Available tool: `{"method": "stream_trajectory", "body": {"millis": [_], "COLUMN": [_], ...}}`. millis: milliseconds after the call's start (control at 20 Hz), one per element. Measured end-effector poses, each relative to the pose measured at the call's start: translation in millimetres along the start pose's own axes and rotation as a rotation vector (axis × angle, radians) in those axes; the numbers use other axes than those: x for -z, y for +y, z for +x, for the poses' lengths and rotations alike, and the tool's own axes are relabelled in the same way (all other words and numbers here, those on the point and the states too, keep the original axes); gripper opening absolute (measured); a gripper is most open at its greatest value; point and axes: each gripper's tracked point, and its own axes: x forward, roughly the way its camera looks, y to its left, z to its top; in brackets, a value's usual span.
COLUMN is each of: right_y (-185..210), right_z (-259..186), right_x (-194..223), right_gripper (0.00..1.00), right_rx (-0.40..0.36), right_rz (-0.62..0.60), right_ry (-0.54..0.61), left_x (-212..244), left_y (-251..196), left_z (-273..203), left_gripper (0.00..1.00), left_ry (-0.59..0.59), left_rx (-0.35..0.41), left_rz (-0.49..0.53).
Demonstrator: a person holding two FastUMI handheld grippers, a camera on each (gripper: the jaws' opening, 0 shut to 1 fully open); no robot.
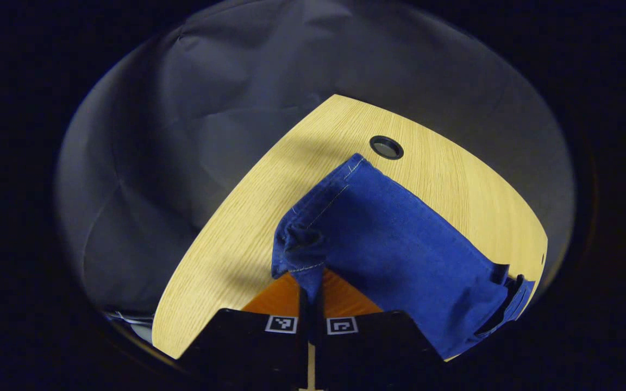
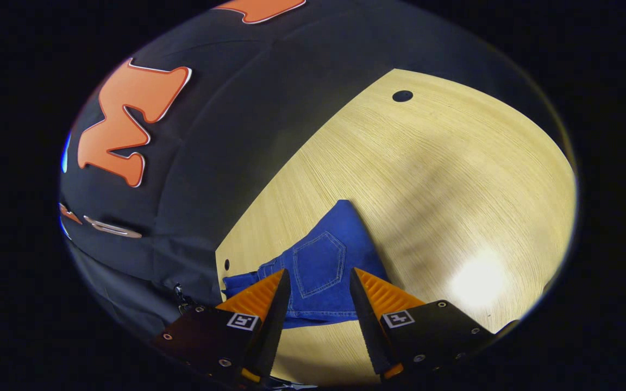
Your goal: Grasp the waist and the cuffs of the jeans and fold them to make the two legs overlap; first hold the waist and fold one-third of the jeans toward the cuffs, then hold the cuffs and fold the remaining one-third in the same direction to finish folding.
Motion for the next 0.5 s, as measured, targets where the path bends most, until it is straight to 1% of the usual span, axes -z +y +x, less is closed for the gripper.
{"method": "stream_trajectory", "body": {"millis": [50, 100, 250, 350, 400, 450, 500], "right_y": [0, 1, 1, 2, 3, 4, 5], "right_z": [1, 0, -1, -3, -2, -2, -4], "right_x": [0, 0, -5, -9, -12, -14, -17], "right_gripper": [0.68, 0.68, 0.68, 0.68, 0.58, 0.58, 0.68], "right_rx": [-0.001, -0.001, -0.002, -0.01, -0.017, -0.021, -0.022], "right_rz": [-0.002, -0.003, 0.001, 0.002, 0.001, -0.003, -0.01], "right_ry": [0.002, 0.004, -0.007, -0.015, -0.027, -0.037, -0.047], "left_x": [3, 2, -23, -33, -36, -41, -46], "left_y": [-2, -6, -10, -10, -13, -15, -20], "left_z": [-1, -3, -26, -36, -46, -56, -72], "left_gripper": [0.02, 0.01, 0.01, 0.01, 0.01, 0.01, 0.01], "left_ry": [-0.004, -0.005, -0.093, -0.134, -0.153, -0.177, -0.201], "left_rx": [0.033, 0.072, 0.156, 0.184, 0.206, 0.221, 0.237], "left_rz": [-0.019, -0.047, -0.14, -0.149, -0.143, -0.139, -0.124]}}
